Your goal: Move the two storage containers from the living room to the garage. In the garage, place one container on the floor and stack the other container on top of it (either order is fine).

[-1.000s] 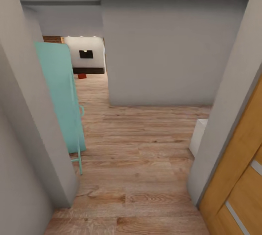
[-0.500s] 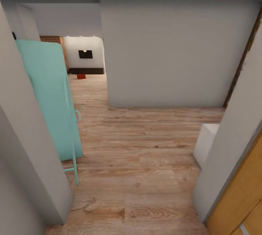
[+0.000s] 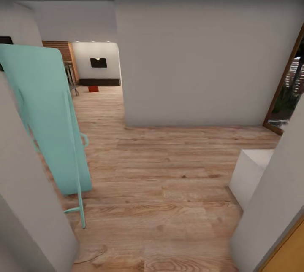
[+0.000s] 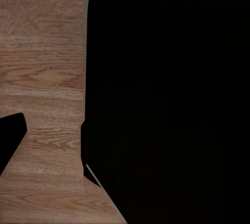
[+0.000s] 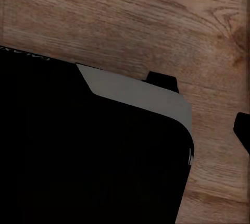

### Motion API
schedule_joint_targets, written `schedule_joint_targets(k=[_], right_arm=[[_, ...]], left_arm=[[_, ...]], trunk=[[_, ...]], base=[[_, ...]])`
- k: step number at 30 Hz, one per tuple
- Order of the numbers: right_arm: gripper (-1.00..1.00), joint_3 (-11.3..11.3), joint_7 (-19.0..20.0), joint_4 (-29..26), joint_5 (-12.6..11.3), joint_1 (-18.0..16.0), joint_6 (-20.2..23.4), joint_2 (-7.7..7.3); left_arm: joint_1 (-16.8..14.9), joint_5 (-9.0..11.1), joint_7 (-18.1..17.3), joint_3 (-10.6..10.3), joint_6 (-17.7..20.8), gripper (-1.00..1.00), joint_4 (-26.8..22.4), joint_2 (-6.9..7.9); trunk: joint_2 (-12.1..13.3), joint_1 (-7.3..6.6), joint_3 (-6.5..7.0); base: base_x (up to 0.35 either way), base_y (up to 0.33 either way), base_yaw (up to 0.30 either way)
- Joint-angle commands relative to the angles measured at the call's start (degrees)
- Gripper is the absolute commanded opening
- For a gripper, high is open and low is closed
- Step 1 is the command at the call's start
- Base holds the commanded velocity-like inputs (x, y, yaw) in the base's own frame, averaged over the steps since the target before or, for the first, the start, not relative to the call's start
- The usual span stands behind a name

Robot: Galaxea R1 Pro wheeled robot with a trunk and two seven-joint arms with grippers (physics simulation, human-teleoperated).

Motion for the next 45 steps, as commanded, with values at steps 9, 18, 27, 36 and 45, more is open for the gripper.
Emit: schedule_joint_targets(k=[9, 18, 27, 36, 45], right_arm=[[1.0, 0.38, 0.25, 0.19, -0.6, -0.07, -0.35, 0.03], [1.0, 0.38, 0.25, 0.19, -0.6, -0.07, -0.35, 0.03], [1.0, 0.38, 0.25, 0.19, -0.6, -0.07, -0.35, 0.03], [1.0, 0.38, 0.25, 0.19, -0.6, -0.07, -0.35, 0.03], [1.0, 0.38, 0.25, 0.19, -0.62, -0.07, -0.35, 0.03]], left_arm=[[-0.01, 0.48, -0.04, 0.0, -0.02, 1.0, -0.03, 0.0], [-0.01, 0.48, -0.04, 0.0, -0.02, 1.0, -0.03, 0.0], [-0.01, 0.48, -0.04, -0.01, -0.02, 1.0, -0.03, 0.0], [-0.01, 0.48, -0.04, -0.03, -0.02, 1.0, -0.03, 0.0], [-0.01, 0.48, -0.04, -0.03, -0.02, 1.0, -0.03, 0.0]], trunk=[[-0.02, 0.03, -0.05], [-0.02, 0.03, -0.05], [-0.02, 0.03, -0.05], [-0.02, 0.03, -0.05], [-0.02, 0.03, -0.05]], base=[[0.322, 0.0, 0.0], [0.322, 0.0, 0.0], [0.322, 0.0, 0.0], [0.322, 0.0, 0.0], [0.322, 0.0, 0.0]])
